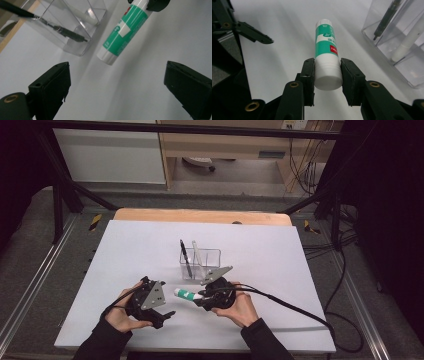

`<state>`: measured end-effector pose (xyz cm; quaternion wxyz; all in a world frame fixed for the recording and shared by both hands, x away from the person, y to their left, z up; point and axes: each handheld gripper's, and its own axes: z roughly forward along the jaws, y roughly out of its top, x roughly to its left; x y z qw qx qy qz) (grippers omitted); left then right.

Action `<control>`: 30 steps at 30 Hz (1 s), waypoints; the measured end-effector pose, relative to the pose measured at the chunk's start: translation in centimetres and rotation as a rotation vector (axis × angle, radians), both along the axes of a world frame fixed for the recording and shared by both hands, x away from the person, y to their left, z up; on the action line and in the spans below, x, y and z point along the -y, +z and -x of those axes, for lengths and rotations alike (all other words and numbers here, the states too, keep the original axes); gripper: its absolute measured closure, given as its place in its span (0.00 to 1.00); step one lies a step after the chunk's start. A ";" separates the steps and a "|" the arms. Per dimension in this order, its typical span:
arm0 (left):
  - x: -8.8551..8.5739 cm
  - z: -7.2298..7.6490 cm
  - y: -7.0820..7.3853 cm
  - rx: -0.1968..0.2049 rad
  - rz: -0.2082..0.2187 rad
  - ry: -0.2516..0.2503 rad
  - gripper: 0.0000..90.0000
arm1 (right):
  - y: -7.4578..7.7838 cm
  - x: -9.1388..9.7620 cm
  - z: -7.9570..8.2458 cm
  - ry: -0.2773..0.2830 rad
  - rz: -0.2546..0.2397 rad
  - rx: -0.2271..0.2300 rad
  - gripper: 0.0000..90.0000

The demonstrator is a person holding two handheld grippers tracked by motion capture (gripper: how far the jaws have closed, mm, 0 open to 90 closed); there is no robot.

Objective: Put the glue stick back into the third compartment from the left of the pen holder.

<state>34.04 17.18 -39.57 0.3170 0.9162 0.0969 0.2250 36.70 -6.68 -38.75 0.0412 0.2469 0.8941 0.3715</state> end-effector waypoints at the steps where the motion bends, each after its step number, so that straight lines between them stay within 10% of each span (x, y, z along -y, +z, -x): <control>1: 0.5 0.0 -0.1 0.014 -0.012 -0.012 0.08 | 0.0 0.2 0.0 0.002 -0.004 -0.002 0.73; 14: 5.1 -0.2 -0.5 0.177 -0.185 -0.148 0.21 | 0.4 0.8 0.3 0.027 -0.008 -0.014 0.73; 30: 7.0 0.2 -0.9 0.323 -0.215 -0.290 0.60 | 1.0 1.2 0.4 0.029 -0.030 -0.022 0.73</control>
